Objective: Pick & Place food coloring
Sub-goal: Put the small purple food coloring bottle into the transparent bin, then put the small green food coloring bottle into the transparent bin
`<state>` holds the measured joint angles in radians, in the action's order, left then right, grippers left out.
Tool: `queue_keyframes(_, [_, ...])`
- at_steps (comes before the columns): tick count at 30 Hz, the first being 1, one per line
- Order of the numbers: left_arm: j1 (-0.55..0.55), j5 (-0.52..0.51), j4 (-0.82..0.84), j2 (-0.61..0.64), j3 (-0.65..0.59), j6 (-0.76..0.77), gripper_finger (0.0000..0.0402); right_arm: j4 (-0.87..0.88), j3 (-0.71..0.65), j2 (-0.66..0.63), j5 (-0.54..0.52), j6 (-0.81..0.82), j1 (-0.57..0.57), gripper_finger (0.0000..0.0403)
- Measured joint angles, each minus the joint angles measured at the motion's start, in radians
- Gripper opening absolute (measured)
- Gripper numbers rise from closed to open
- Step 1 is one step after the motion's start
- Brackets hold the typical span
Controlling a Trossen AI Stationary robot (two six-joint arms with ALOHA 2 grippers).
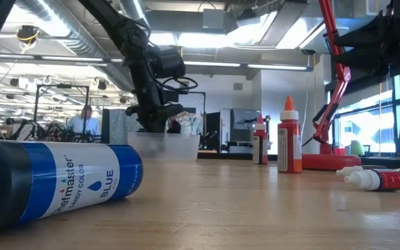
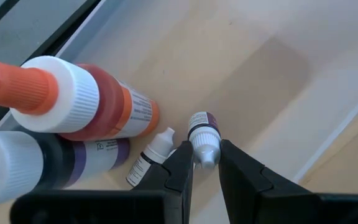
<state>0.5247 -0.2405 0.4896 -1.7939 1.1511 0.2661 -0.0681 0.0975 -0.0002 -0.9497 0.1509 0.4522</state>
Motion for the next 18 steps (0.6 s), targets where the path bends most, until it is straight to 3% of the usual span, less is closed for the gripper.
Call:
queue_keyframes(10, [0.0,0.017,0.001,0.0,0.0,0.001,0.0101,0.0,0.0,0.0,0.0,-0.002,0.0,0.0237])
queue_keyframes(18, [0.0,0.091,0.014,0.014,-0.002,0.04,0.0127,0.0,0.0,0.0,0.0,-0.002,0.0,0.0237])
